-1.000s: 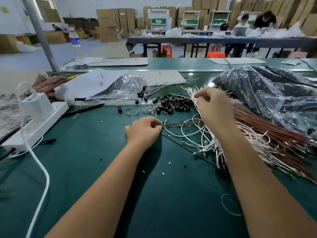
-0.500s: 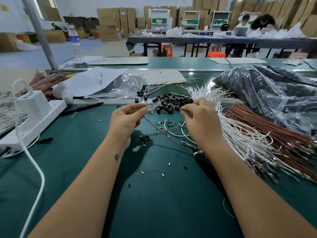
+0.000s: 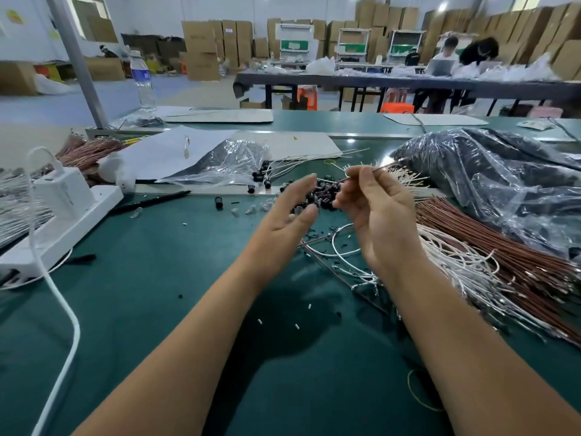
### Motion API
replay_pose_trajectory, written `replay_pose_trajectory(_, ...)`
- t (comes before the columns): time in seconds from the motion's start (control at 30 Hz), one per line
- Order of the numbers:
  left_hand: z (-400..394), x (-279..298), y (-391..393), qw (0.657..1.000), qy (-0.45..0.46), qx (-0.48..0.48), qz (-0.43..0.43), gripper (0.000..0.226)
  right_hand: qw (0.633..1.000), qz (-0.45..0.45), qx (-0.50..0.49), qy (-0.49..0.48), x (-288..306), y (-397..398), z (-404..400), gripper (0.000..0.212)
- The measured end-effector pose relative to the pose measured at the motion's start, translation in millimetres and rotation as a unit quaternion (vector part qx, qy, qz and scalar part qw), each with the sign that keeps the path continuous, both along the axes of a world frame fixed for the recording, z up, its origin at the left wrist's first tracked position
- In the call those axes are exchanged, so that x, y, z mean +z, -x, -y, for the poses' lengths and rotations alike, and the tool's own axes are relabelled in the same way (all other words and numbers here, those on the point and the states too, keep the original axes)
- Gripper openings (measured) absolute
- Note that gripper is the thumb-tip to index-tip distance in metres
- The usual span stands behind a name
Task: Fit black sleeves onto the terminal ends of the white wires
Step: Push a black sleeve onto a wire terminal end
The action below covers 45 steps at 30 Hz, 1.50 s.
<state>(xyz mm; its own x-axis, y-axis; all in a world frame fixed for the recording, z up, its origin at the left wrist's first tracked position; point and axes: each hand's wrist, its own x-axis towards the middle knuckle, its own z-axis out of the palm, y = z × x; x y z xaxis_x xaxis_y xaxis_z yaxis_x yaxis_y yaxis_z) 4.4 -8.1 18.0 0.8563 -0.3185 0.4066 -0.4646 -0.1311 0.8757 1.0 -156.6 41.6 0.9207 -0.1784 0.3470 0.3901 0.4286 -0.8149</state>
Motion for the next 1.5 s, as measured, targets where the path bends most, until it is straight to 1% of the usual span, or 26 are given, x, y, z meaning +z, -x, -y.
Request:
replay_pose_trajectory(0.03,3.5,0.6,1.8,0.999,0.021,-0.023,-0.013,0.033,0.999,-0.011,0.028,-0.035,-0.1,0.5,-3.0,0.023)
replay_pose_trajectory(0.07,5.0,1.2,2.5,1.000,0.019,-0.013,-0.011,0.028,0.997,-0.019,0.044,-0.068,0.4,0.6,-4.3,0.023)
replay_pose_trajectory(0.1,4.6,1.6,1.9,1.000,-0.002,0.014,0.003,0.024,0.993,-0.023,0.049,-0.101,1.3,0.3,-4.2,0.023)
replay_pose_trajectory(0.17,-0.3,-2.1,-3.5,0.994,-0.062,0.078,0.041,0.025,0.987,-0.022,0.034,-0.157,3.0,-0.8,-0.5,0.022)
replay_pose_trajectory(0.23,-5.9,-4.2,-6.7,0.983,-0.096,0.130,0.089,0.027,0.987,-0.024,0.023,-0.159,3.0,-3.8,2.8,0.018)
replay_pose_trajectory(0.3,-8.7,-4.5,-7.2,0.966,-0.137,0.167,0.142,0.026,0.994,-0.054,0.048,-0.079,-1.2,-6.0,-2.3,0.013)
replay_pose_trajectory(0.33,-8.7,-4.5,-6.5,0.956,-0.167,0.174,0.169,0.027,0.995,-0.082,0.061,-0.015,-5.4,-7.0,-7.3,0.012)
replay_pose_trajectory(0.4,-7.6,-7.4,-6.4,0.938,-0.230,0.161,0.201,0.026,0.981,-0.132,0.047,0.134,-16.3,-8.1,-17.2,0.006)
replay_pose_trajectory(0.43,-7.5,-8.6,-7.6,0.935,-0.255,0.151,0.194,0.026,0.973,-0.146,0.024,0.176,-21.2,-9.2,-20.3,0.009)
replay_pose_trajectory(0.47,-8.1,-9.7,-9.6,0.936,-0.269,0.144,0.175,0.026,0.970,-0.158,-0.003,0.185,-25.6,-11.1,-20.9,0.012)
replay_pose_trajectory(0.5,-9.4,-10.8,-12.0,0.940,-0.270,0.141,0.154,0.026,0.970,-0.169,-0.027,0.172,-28.5,-12.7,-19.3,0.014)
replay_pose_trajectory(0.6,-15.8,-17.5,-17.7,0.951,-0.240,0.156,0.115,0.024,0.969,-0.188,-0.073,0.141,-33.5,-17.0,-12.4,0.017)
replay_pose_trajectory(0.7,-17.3,-22.8,-27.0,0.961,-0.192,0.181,0.082,0.030,0.961,-0.188,-0.101,0.174,-39.0,-18.0,-11.5,0.016)
replay_pose_trajectory(0.77,-16.5,-21.9,-38.5,0.960,-0.163,0.211,0.083,0.028,0.955,-0.195,-0.138,0.174,-39.5,-18.5,-10.1,0.018)
replay_pose_trajectory(0.8,-16.4,-21.1,-45.5,0.955,-0.173,0.224,0.090,0.023,0.954,-0.202,-0.157,0.157,-39.2,-18.6,-8.6,0.019)
replay_pose_trajectory(0.83,-15.9,-20.1,-53.4,0.948,-0.200,0.229,0.097,0.021,0.954,-0.208,-0.172,0.127,-38.6,-18.8,-6.3,0.021)
replay_pose_trajectory(0.93,-13.5,-19.7,-76.2,0.915,-0.336,0.209,0.079,0.041,0.963,-0.198,-0.181,0.016,-37.7,-18.1,-0.9,0.030)
replay_pose_trajectory(1.0,-10.4,-17.5,-86.9,0.884,-0.412,0.206,0.078,0.049,0.967,-0.186,-0.175,-0.002,-37.3,-18.4,-0.1,0.033)
replay_pose_trajectory(1.03,-8.9,-16.5,-90.8,0.872,-0.435,0.210,0.082,0.050,0.968,-0.183,-0.173,0.000,-37.2,-19.2,-0.5,0.034)
replay_pose_trajectory(1.1,-6.5,-17.2,-97.0,0.857,-0.452,0.229,0.097,0.043,0.968,-0.182,-0.170,0.012,-37.6,-21.1,-0.9,0.029)
replay_pose_trajectory(1.2,-2.9,-20.7,-99.1,0.847,-0.445,0.265,0.115,0.026,0.971,-0.182,-0.151,0.024,-39.6,-22.8,0.1,0.011)
replay_pose_trajectory(1.27,-0.6,-21.6,-95.8,0.842,-0.442,0.284,0.121,0.022,0.974,-0.182,-0.135,0.031,-40.6,-22.9,0.8,0.010)
replay_pose_trajectory(1.3,-0.4,-21.4,-92.5,0.850,-0.422,0.291,0.126,0.020,0.975,-0.178,-0.128,0.037,-40.5,-22.6,1.0,0.011)
replay_pose_trajectory(1.33,-1.0,-20.5,-88.1,0.866,-0.383,0.293,0.129,0.018,0.977,-0.172,-0.121,0.042,-39.7,-22.2,0.5,0.013)
replay_pose_trajectory(1.43,-5.6,-11.3,-71.5,0.925,-0.217,0.290,0.116,0.011,0.981,-0.162,-0.105,0.032,-32.7,-22.3,-3.5,0.013)
replay_pose_trajectory(1.5,-11.0,-4.7,-64.0,0.944,-0.121,0.297,0.079,0.009,0.981,-0.167,-0.099,0.011,-29.0,-24.0,-8.9,0.014)
